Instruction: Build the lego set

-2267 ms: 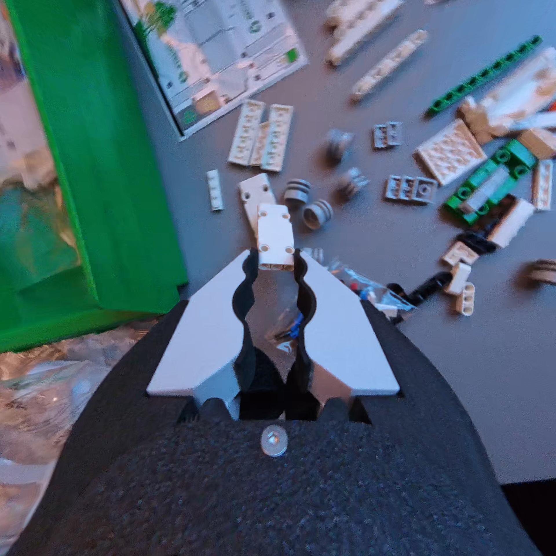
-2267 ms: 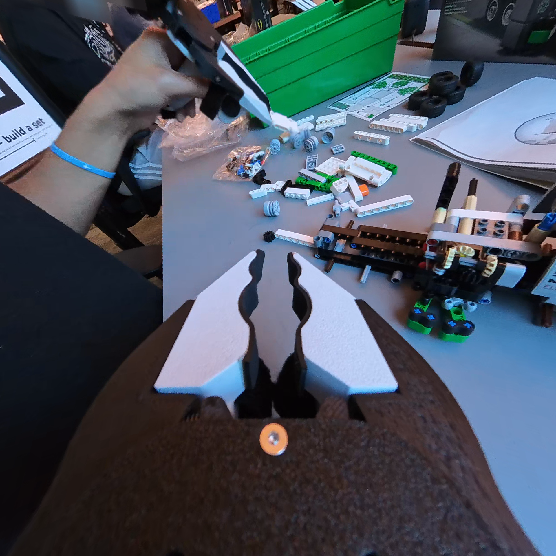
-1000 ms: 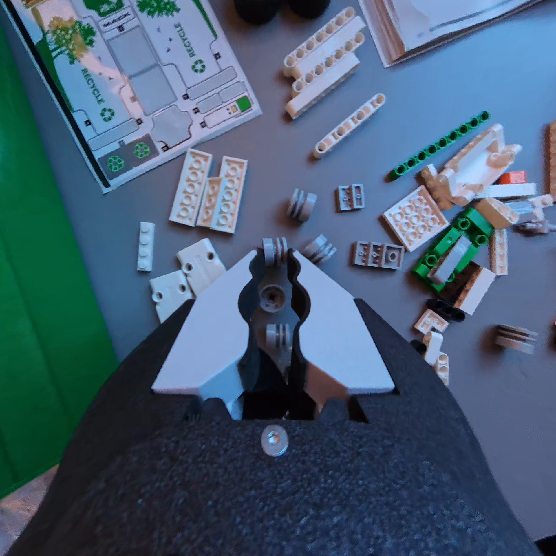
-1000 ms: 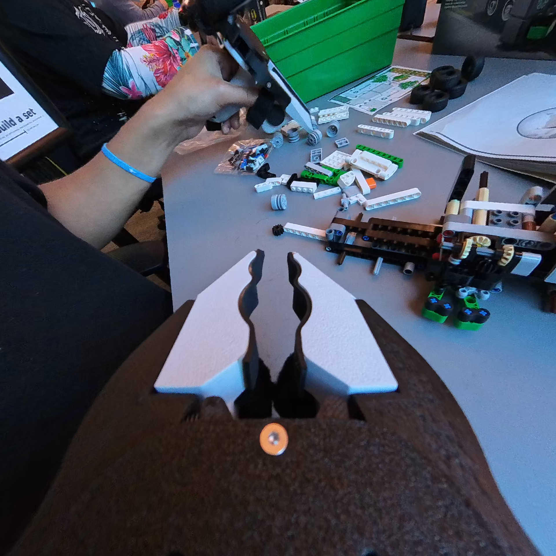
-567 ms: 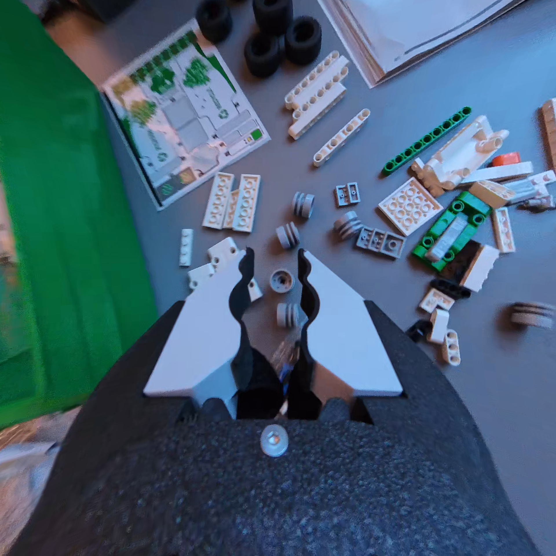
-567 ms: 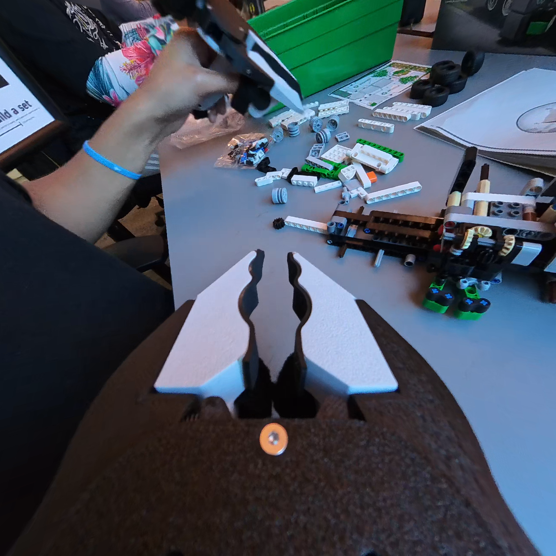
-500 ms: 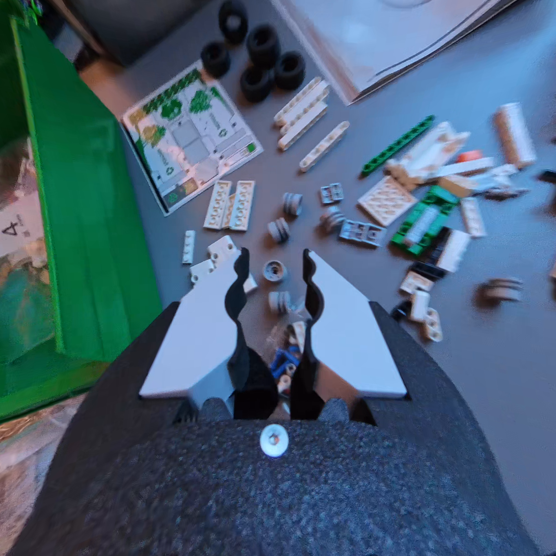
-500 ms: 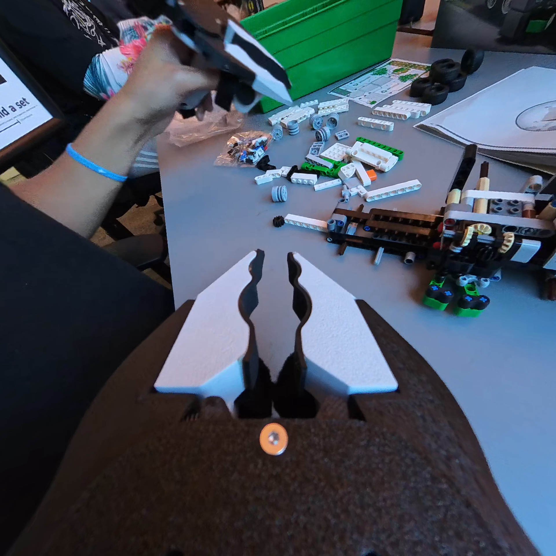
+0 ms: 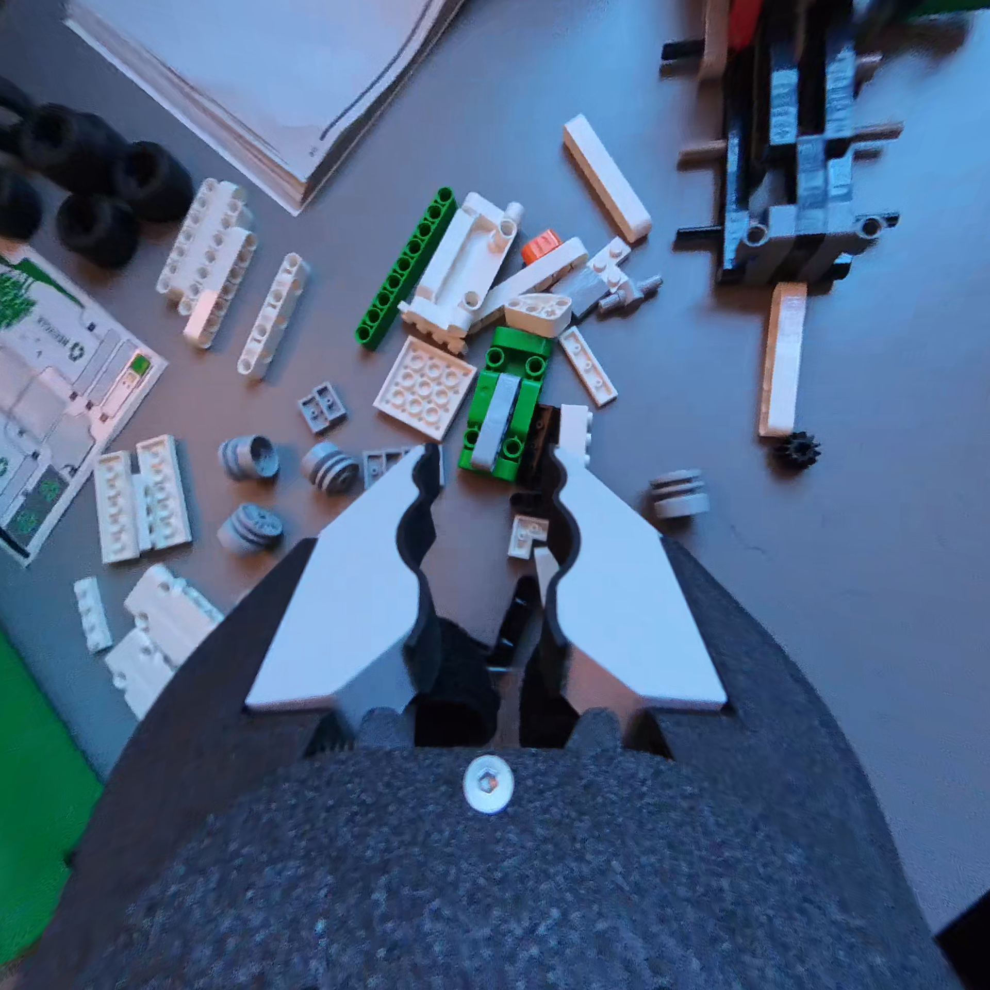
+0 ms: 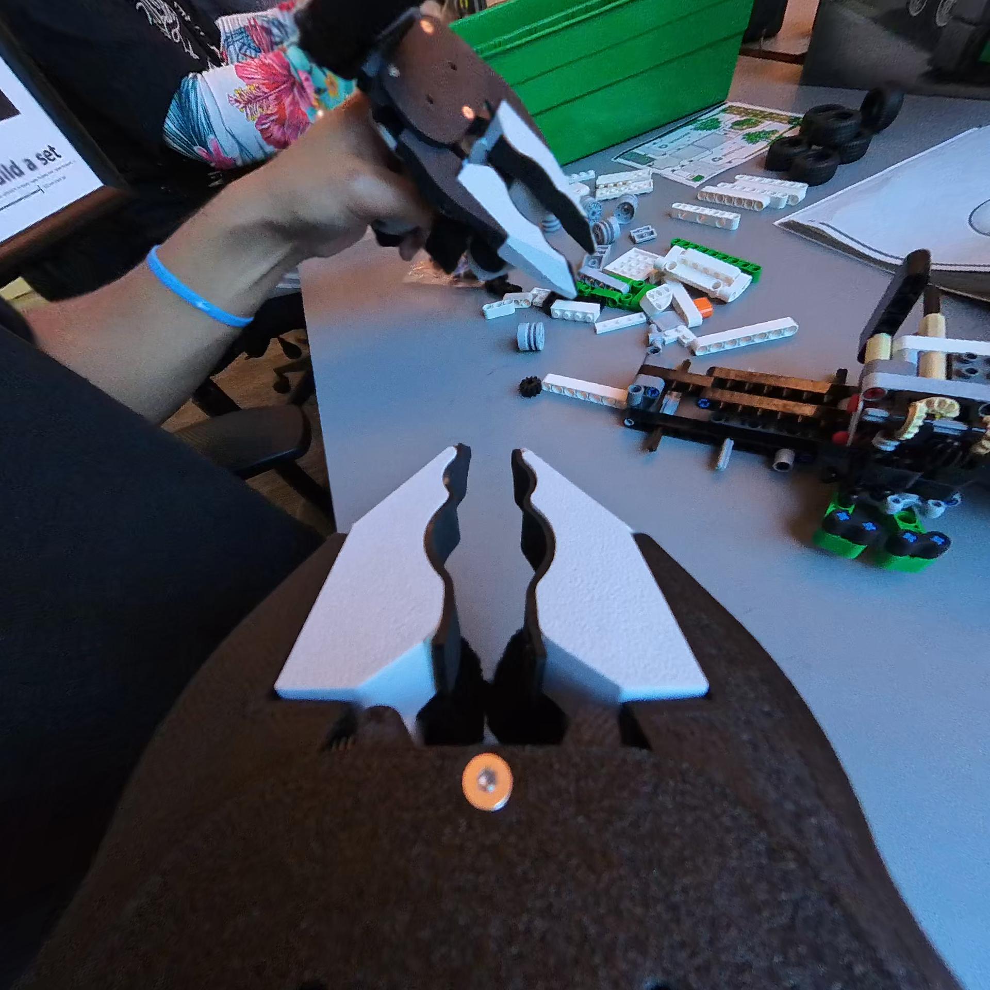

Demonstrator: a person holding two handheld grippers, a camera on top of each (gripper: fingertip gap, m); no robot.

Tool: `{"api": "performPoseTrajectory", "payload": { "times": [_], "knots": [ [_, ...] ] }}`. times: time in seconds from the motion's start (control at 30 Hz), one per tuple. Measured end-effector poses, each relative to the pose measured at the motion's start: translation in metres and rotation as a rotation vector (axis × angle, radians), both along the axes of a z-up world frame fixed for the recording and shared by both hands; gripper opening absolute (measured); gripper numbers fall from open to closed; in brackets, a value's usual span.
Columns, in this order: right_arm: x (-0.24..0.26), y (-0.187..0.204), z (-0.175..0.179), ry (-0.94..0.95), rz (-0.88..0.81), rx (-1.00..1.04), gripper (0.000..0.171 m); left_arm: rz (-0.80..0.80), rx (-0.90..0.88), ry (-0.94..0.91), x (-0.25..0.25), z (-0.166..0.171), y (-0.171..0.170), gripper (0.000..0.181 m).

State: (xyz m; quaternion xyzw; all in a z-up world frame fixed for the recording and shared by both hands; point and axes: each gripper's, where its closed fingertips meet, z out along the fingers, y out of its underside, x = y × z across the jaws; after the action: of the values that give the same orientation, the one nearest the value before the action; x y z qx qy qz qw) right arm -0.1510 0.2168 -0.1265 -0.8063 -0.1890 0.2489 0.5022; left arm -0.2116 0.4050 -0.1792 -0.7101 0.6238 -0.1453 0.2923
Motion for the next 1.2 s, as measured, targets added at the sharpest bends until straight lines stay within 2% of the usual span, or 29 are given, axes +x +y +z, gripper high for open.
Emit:
{"api": "performPoseTrajectory", "payload": {
  "times": [0.13,0.3,0.43,0.63,0.77,0.9,1.03,1.2],
  "knots": [
    [0.005,-0.004,-0.002,-0.008,-0.025,-0.002,0.015,-0.051,-0.071,0.030,0.007,-0.007,0.002,0.026],
    [0.013,-0.004,0.001,0.002,-0.052,0.003,0.015,-0.089,-0.069,0.062,0.008,-0.007,-0.002,0.020],
    [0.016,-0.003,0.001,-0.004,-0.053,0.003,0.015,-0.105,-0.052,0.068,0.008,-0.001,-0.007,0.007],
    [0.016,-0.002,0.000,-0.002,-0.044,0.002,0.016,-0.107,-0.064,0.082,0.008,-0.003,-0.014,0.006],
    [0.016,-0.003,0.000,0.001,-0.039,-0.001,0.016,-0.087,-0.053,0.053,0.006,0.011,-0.014,0.006],
    [0.016,-0.001,0.000,0.008,-0.031,0.004,0.015,0.052,-0.002,0.051,-0.025,0.027,0.008,0.006],
    [0.015,0.003,0.002,0.013,-0.010,0.012,0.015,0.241,0.016,0.077,-0.074,0.026,0.033,0.006],
    [0.008,0.010,0.002,-0.007,0.039,0.018,0.015,0.274,-0.089,0.066,-0.089,0.015,0.036,0.006]
  ]
}}
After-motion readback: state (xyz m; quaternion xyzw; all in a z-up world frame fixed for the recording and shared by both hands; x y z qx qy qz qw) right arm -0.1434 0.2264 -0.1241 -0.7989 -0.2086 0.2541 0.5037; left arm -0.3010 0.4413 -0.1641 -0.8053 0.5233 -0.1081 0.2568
